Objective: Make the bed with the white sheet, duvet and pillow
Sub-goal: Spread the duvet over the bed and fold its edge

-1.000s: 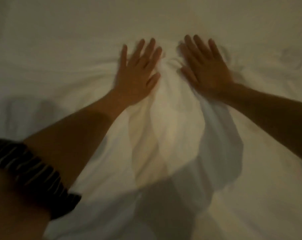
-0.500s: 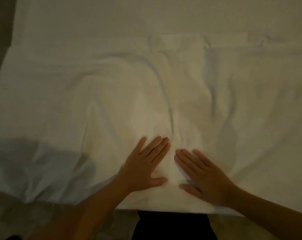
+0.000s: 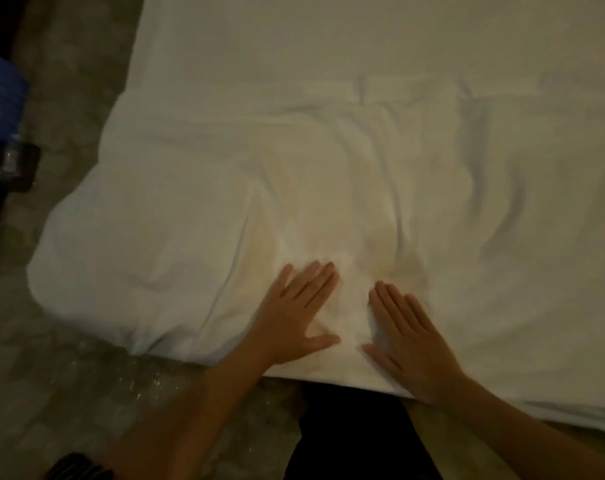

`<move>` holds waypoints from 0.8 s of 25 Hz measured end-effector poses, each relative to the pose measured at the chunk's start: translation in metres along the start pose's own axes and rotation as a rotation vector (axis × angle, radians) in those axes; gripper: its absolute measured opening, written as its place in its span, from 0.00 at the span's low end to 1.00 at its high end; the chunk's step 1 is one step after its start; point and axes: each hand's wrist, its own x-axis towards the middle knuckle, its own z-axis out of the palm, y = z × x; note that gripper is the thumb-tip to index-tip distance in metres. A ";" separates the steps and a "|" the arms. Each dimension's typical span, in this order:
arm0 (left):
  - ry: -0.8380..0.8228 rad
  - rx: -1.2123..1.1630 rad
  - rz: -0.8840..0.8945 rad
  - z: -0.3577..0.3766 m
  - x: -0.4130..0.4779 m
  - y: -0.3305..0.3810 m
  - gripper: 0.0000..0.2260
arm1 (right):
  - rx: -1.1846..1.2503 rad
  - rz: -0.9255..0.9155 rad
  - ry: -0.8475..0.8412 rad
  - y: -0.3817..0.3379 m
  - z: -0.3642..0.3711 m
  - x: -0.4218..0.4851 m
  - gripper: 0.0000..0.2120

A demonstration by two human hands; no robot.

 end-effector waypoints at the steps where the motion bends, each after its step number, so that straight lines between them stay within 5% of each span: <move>1: 0.033 -0.005 -0.042 -0.004 -0.002 -0.016 0.38 | 0.017 -0.032 0.016 -0.006 -0.006 0.016 0.32; 12: 0.097 0.059 -0.302 -0.009 -0.124 -0.209 0.26 | 0.189 -0.115 0.117 -0.201 0.007 0.131 0.27; 20: 0.181 -0.101 -0.187 0.003 -0.226 -0.328 0.26 | 0.151 0.220 0.163 -0.365 0.081 0.206 0.32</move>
